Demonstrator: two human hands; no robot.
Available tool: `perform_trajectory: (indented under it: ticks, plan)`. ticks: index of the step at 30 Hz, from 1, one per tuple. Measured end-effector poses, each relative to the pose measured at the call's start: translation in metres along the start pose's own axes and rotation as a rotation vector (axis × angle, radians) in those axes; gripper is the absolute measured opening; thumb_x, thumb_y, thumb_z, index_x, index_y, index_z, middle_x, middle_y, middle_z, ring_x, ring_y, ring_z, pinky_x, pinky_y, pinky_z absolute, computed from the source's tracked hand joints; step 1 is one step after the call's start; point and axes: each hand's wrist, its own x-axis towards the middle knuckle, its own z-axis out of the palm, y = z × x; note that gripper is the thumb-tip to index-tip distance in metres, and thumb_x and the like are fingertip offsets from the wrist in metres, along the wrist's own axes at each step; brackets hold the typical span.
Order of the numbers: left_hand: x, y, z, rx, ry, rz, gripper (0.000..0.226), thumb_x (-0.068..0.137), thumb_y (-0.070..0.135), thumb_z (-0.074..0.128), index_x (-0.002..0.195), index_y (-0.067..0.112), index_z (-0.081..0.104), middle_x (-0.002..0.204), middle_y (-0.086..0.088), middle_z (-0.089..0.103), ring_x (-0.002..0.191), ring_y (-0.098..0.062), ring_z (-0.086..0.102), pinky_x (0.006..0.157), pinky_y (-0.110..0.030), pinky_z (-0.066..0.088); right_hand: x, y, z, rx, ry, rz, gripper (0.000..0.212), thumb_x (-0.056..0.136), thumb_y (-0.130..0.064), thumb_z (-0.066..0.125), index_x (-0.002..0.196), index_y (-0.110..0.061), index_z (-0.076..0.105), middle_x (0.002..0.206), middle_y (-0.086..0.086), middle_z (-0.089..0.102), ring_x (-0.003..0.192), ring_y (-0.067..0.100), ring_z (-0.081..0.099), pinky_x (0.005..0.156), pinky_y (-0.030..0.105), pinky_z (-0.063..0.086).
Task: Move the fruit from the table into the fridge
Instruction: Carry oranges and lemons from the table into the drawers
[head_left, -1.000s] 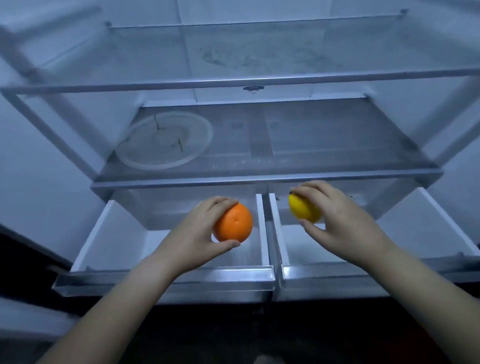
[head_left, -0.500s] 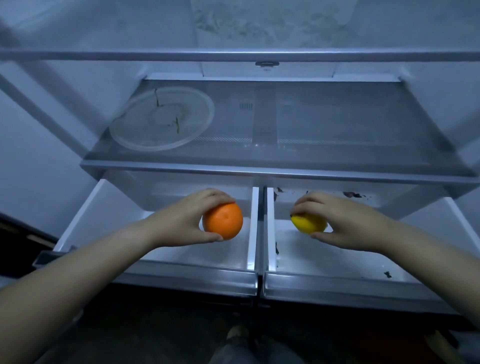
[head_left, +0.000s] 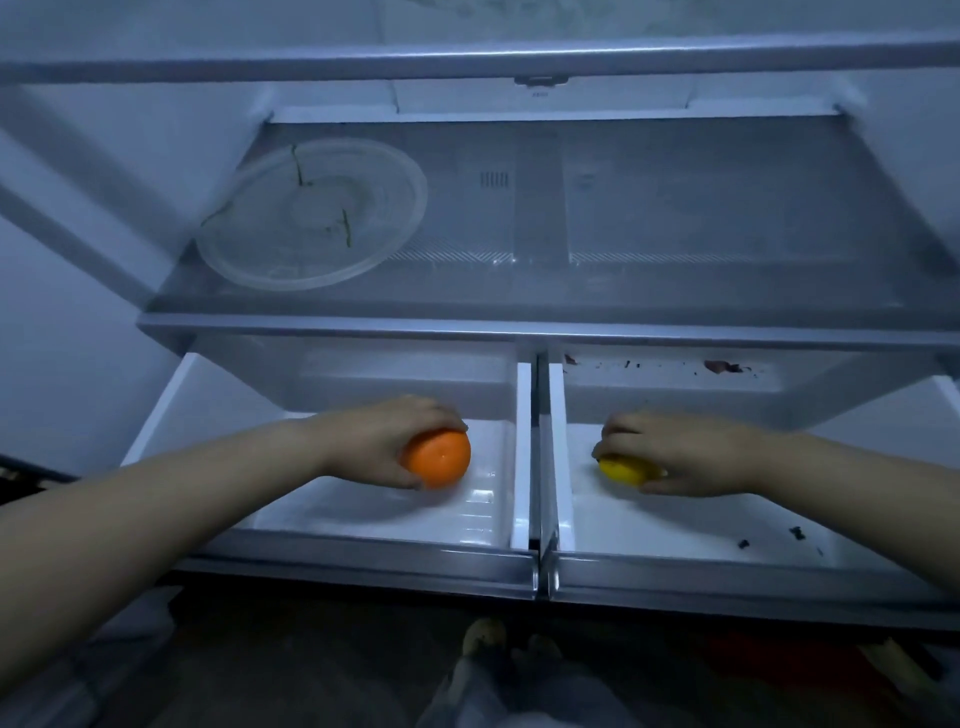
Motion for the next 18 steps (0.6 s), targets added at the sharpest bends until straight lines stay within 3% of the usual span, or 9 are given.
perform_trajectory:
  ticks: [4, 10, 13, 18]
  plan:
    - [0.000, -0.007, 0.011, 0.018, -0.016, 0.005, 0.074, 0.076, 0.043, 0.072, 0.140, 0.027, 0.037, 0.140, 0.007, 0.040, 0.126, -0.011, 0.037, 0.097, -0.018, 0.028, 0.001, 0.007, 0.010, -0.009, 0.005, 0.006, 0.050, 0.088, -0.035, 0.057, 0.135, -0.027, 0.040, 0.131, -0.004, 0.041, 0.115, 0.013, 0.044, 0.090, 0.033, 0.044]
    - [0.001, -0.010, 0.019, 0.045, -0.013, 0.010, 0.074, 0.079, 0.047, 0.068, 0.141, 0.031, 0.032, 0.143, 0.009, 0.036, 0.128, -0.012, 0.036, 0.098, -0.031, 0.041, 0.002, 0.008, 0.025, -0.038, 0.023, -0.018, 0.050, 0.089, -0.037, 0.055, 0.136, -0.030, 0.038, 0.136, -0.006, 0.038, 0.117, 0.013, 0.043, 0.087, 0.025, 0.044]
    - [0.002, -0.012, 0.021, 0.064, -0.018, 0.010, 0.074, 0.079, 0.049, 0.067, 0.142, 0.034, 0.029, 0.144, 0.009, 0.033, 0.128, -0.013, 0.035, 0.098, -0.031, 0.042, 0.004, 0.009, 0.031, -0.050, 0.030, -0.029, 0.053, 0.088, -0.039, 0.057, 0.136, -0.032, 0.036, 0.136, -0.006, 0.038, 0.119, 0.014, 0.043, 0.086, 0.031, 0.048]
    - [0.004, -0.015, 0.024, 0.085, -0.020, 0.015, 0.072, 0.081, 0.050, 0.065, 0.141, 0.039, 0.027, 0.146, 0.009, 0.029, 0.130, -0.014, 0.032, 0.096, -0.033, 0.044, 0.006, 0.010, 0.033, -0.052, 0.028, -0.028, 0.058, 0.087, -0.043, 0.058, 0.139, -0.034, 0.033, 0.137, -0.007, 0.036, 0.120, 0.012, 0.041, 0.087, 0.028, 0.047]
